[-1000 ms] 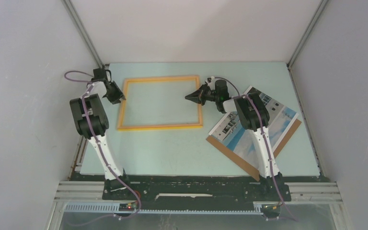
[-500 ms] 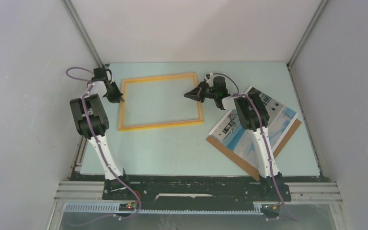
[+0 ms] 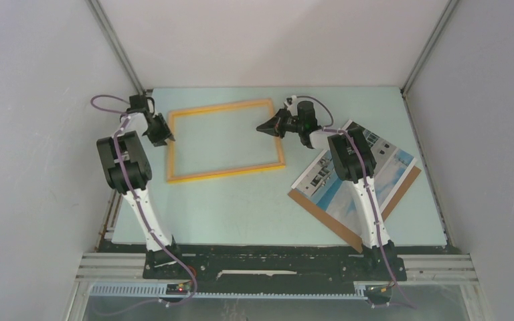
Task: Put the photo into the frame
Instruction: Adjust the photo frame item on the photo frame.
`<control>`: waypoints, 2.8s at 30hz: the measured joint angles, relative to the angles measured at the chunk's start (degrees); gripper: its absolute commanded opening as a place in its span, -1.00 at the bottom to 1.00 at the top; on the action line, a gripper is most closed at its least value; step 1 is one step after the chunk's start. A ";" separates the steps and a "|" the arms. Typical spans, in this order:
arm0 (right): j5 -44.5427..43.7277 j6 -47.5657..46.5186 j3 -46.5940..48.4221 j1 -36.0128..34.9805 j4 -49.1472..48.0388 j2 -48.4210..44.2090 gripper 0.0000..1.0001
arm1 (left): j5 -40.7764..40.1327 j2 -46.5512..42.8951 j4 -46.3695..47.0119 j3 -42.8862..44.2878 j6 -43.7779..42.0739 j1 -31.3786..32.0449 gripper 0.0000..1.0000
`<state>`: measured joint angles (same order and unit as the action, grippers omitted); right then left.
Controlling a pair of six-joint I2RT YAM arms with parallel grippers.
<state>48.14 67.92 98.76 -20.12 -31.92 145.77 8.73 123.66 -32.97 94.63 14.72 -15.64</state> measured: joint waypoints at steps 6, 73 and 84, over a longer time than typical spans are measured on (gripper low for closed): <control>0.90 0.15 0.42 0.00 -1.20 0.57 -1.00 | 2.36 0.00 0.81 0.00 3.41 -0.90 0.03; 9.46 -2.73 -17.92 1.86 -9.90 -7.34 -1.00 | 3.17 -6.75 0.81 -5.84 8.72 -0.50 -0.07; 9.86 -4.63 -14.91 1.53 -6.36 -7.34 -1.00 | 5.64 -0.13 2.56 -1.62 11.41 -1.88 -0.46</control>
<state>58.00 63.29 83.85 -18.59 -38.28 138.43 14.37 123.52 -30.41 93.01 26.13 -17.52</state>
